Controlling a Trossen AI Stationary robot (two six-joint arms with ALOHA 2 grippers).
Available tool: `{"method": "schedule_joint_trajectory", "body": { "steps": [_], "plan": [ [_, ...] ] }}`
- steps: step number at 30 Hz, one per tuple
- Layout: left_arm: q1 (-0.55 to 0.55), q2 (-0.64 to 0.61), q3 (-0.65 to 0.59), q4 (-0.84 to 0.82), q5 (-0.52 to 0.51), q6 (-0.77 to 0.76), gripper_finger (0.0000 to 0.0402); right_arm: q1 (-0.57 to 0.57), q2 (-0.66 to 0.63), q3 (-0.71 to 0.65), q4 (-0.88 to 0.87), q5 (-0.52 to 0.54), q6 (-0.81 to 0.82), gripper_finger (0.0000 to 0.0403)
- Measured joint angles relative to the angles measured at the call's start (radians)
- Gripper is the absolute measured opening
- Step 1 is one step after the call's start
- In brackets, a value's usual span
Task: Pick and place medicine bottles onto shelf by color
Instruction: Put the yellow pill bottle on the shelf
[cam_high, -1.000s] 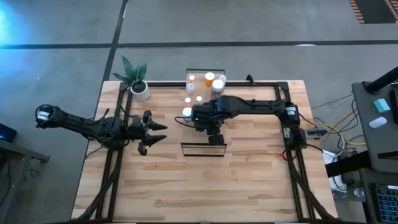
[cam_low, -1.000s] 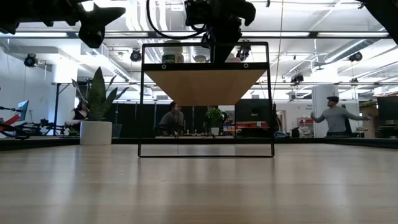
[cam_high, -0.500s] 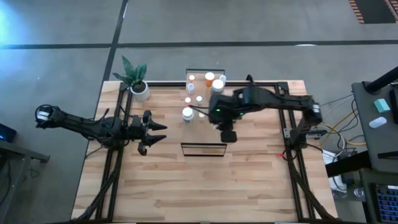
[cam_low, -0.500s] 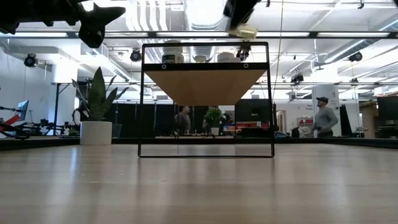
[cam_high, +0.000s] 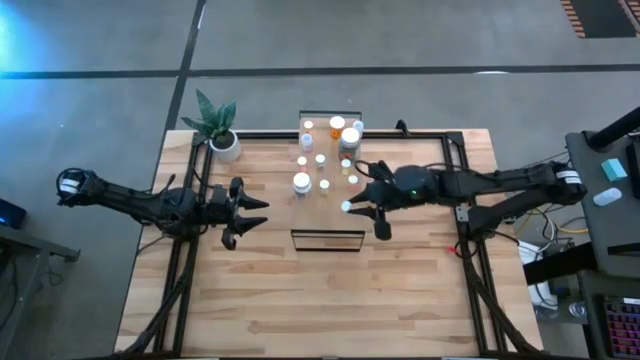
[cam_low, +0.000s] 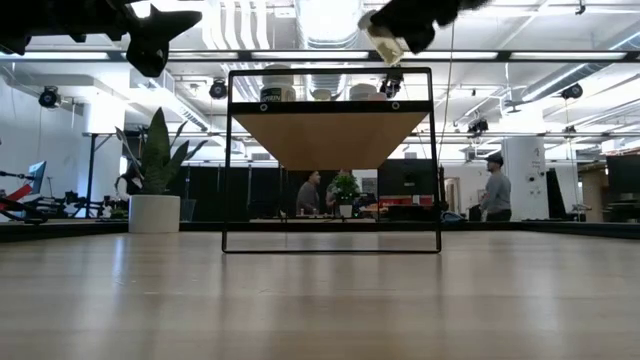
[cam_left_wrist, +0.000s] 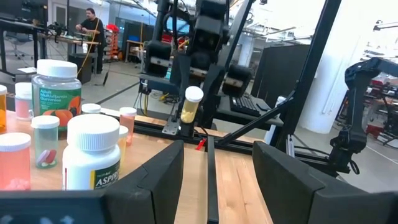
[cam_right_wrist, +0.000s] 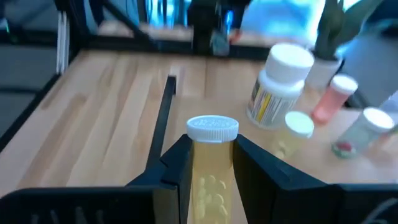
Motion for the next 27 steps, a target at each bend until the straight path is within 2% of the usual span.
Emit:
{"method": "schedule_joint_trajectory", "body": {
  "steps": [5, 12, 19, 27],
  "plan": [
    [0.0, 0.0, 0.0, 0.0, 0.0, -0.001, 0.0176, 0.001, -0.048, -0.251, 0.389, 0.051, -0.036, 0.0091],
    [0.0, 0.0, 0.0, 0.0, 0.0, -0.001, 0.0176, 0.0, -0.025, -0.46, 0.801, 0.166, -0.04, 0.0091],
    [0.0, 0.0, 0.0, -0.001, 0.0, -0.001, 0.0176, 0.0, 0.042, -0.522, 0.999, 0.184, -0.048, 0.0091],
    [0.0, 0.002, 0.0, 0.0, 0.0, -0.001, 0.0176, -0.001, 0.089, -0.525, 1.08, 0.201, -0.068, 0.0091]
  ]
}}
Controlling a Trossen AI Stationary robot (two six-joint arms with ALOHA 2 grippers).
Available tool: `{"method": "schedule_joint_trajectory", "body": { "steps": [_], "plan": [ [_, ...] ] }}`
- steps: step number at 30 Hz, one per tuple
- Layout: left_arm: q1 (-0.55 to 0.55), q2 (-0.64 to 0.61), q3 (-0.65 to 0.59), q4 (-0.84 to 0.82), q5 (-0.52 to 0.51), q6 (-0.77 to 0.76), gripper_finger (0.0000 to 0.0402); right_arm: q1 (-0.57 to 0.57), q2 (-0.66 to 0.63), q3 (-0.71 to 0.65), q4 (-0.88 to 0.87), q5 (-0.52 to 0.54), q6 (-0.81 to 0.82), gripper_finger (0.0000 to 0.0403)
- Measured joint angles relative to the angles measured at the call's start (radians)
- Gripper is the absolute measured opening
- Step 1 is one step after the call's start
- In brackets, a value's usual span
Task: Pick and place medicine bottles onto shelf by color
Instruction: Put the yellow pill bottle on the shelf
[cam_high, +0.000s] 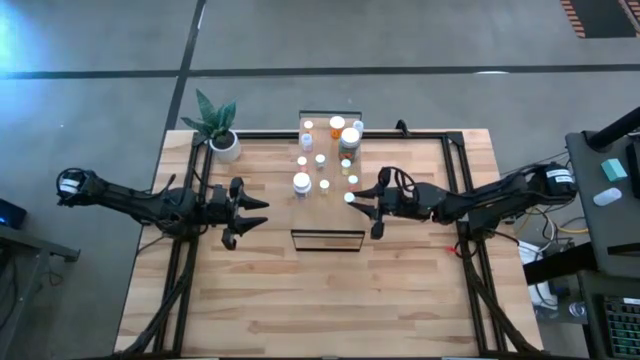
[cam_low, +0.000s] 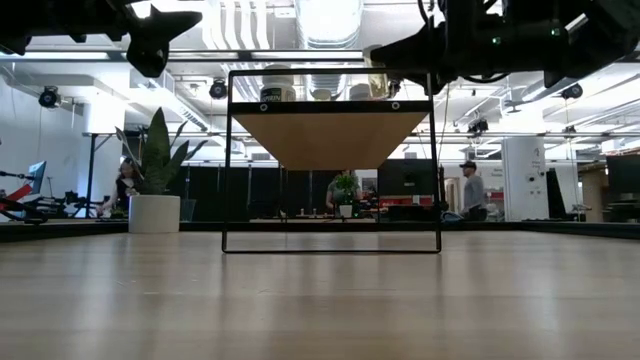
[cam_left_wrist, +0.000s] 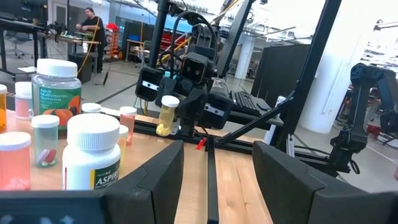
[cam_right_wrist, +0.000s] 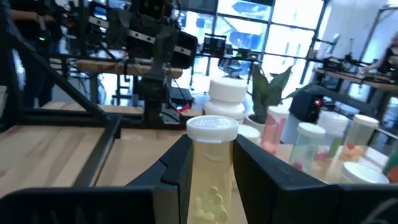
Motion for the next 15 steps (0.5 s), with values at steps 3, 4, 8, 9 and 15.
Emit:
{"method": "schedule_joint_trajectory", "body": {
  "steps": [3, 4, 8, 9, 15],
  "plan": [
    [0.0, 0.001, 0.0, -0.001, 0.0, 0.0, 0.0176, 0.0, 0.001, -0.004, -0.001, 0.015, 0.0, 0.0091],
    [0.0, 0.001, 0.0, -0.001, 0.0, 0.0, 0.0176, 0.0, 0.001, -0.005, -0.001, 0.022, 0.001, 0.0091],
    [0.0, 0.005, 0.0, -0.002, 0.0, 0.0, 0.0176, 0.0, 0.0, -0.008, 0.0, 0.038, 0.01, 0.0091],
    [0.0, 0.005, 0.0, 0.0, 0.0, 0.0, 0.0176, 0.0, 0.003, -0.008, 0.003, 0.043, 0.019, 0.0091],
    [0.0, 0.005, 0.0, 0.0, 0.0, 0.0, 0.0176, 0.0, 0.046, -0.007, 0.014, 0.086, 0.075, 0.0091]
  ]
}}
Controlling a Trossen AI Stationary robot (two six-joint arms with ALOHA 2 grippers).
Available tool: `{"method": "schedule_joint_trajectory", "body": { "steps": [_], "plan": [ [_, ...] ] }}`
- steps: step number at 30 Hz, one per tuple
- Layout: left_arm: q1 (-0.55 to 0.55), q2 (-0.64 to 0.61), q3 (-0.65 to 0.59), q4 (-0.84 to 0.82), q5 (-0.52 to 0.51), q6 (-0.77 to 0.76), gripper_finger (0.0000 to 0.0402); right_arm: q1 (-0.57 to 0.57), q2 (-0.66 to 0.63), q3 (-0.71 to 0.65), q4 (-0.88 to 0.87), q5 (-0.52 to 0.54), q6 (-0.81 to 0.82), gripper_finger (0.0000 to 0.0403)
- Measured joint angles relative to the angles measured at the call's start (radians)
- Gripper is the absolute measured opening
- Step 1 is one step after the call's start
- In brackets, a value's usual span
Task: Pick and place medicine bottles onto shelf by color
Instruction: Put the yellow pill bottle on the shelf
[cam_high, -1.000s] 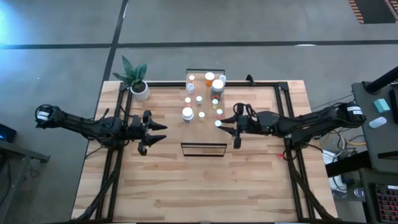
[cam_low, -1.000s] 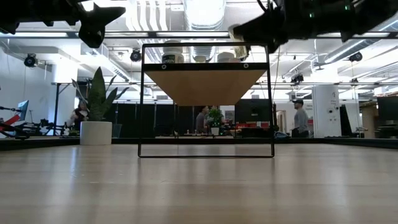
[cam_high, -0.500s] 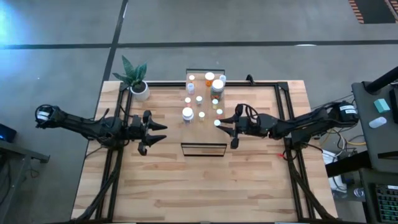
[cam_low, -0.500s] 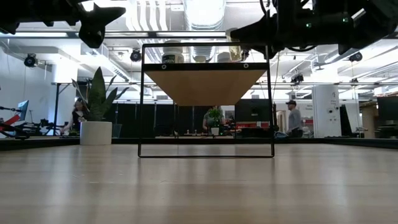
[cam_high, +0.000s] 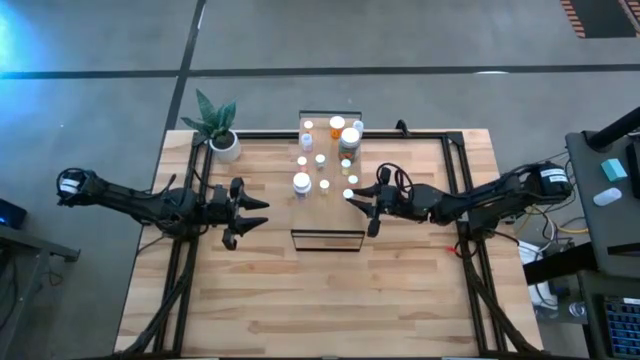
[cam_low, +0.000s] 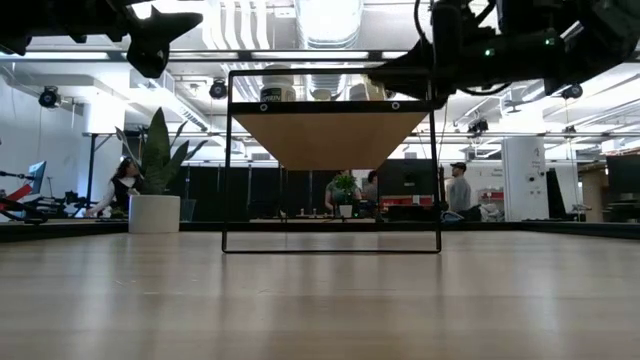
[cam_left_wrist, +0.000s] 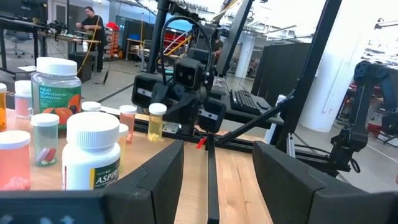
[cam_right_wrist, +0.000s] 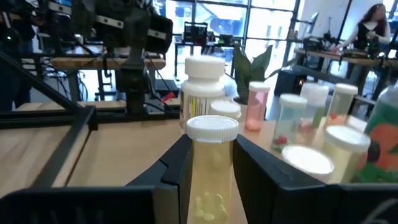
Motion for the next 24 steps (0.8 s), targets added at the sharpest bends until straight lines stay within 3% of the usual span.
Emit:
{"method": "schedule_joint_trajectory", "body": {
  "steps": [11, 24],
  "plan": [
    [0.0, 0.005, 0.0, -0.002, 0.002, 0.001, 0.0176, 0.0, 0.103, 0.0, 0.107, -0.001, 0.013, 0.0091],
    [0.0, 0.006, 0.001, 0.0, 0.003, 0.0, 0.0176, 0.0, 0.019, -0.002, -0.058, 0.001, 0.028, 0.0096]
  ]
}}
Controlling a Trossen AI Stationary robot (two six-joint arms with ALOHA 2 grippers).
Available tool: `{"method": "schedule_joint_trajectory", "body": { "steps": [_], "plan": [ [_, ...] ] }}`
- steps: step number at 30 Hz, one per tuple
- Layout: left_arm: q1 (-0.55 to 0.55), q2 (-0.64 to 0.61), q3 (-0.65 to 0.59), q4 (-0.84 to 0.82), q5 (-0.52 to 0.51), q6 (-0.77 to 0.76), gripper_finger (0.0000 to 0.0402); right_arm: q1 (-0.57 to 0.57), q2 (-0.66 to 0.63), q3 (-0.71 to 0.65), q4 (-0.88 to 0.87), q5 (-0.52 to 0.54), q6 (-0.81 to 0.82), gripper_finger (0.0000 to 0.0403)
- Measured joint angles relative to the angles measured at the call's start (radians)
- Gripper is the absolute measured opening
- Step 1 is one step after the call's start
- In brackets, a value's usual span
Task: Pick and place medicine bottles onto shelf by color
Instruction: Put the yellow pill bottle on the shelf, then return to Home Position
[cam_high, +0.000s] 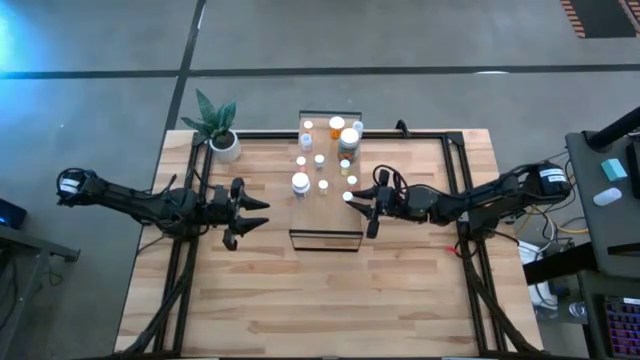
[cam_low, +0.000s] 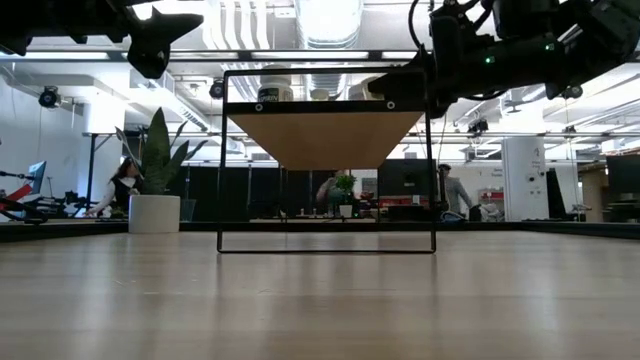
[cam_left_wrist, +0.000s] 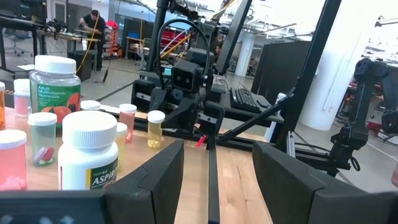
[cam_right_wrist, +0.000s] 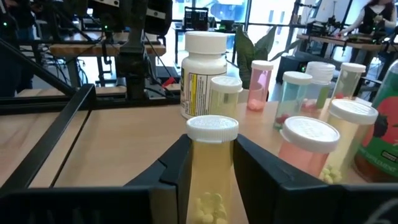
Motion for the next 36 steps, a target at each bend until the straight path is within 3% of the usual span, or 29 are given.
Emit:
{"method": "schedule_joint_trajectory", "body": {
  "steps": [25, 36],
  "plan": [
    [0.0, 0.0, 0.01, 0.009, 0.001, -0.001, 0.0176, 0.0, 0.002, 0.022, -0.151, -0.002, 0.058, 0.0203],
    [0.001, 0.008, 0.013, 0.009, 0.004, 0.009, 0.0176, 0.0, -0.045, 0.116, -0.419, -0.002, 0.026, 0.0279]
  ]
}}
